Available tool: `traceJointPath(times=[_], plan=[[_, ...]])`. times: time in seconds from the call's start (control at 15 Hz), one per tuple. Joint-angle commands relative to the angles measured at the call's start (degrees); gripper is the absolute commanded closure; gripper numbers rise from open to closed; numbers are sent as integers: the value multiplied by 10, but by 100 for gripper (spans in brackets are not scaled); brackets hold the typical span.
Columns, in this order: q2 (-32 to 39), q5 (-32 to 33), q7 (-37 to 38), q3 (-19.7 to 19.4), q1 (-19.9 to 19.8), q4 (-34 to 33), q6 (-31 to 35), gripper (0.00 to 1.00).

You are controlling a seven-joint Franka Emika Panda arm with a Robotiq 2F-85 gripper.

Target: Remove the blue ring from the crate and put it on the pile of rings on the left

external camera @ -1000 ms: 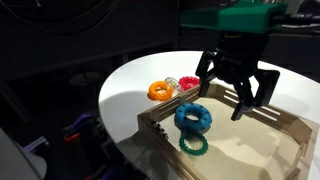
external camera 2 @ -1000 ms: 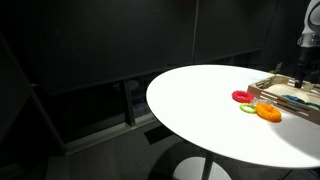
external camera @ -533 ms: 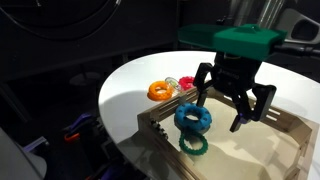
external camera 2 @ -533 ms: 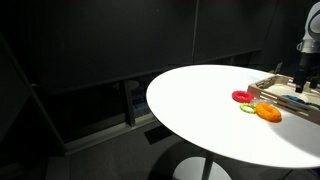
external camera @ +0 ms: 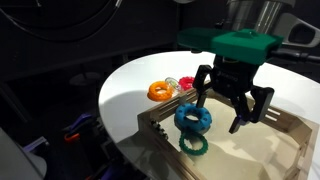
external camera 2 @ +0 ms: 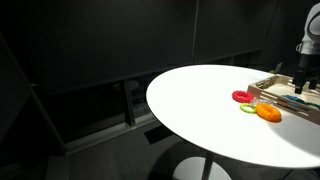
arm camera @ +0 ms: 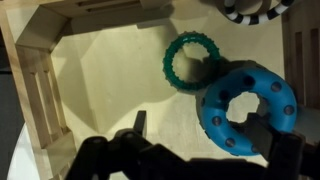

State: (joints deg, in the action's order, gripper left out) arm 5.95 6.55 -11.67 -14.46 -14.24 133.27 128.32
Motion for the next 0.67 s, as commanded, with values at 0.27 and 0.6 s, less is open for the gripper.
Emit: traceJointPath(times=[0.27,0.6], plan=[[15,-8,-13,7,-3,10,44,0],[24,-11,-14,12,-3,11,49,0]])
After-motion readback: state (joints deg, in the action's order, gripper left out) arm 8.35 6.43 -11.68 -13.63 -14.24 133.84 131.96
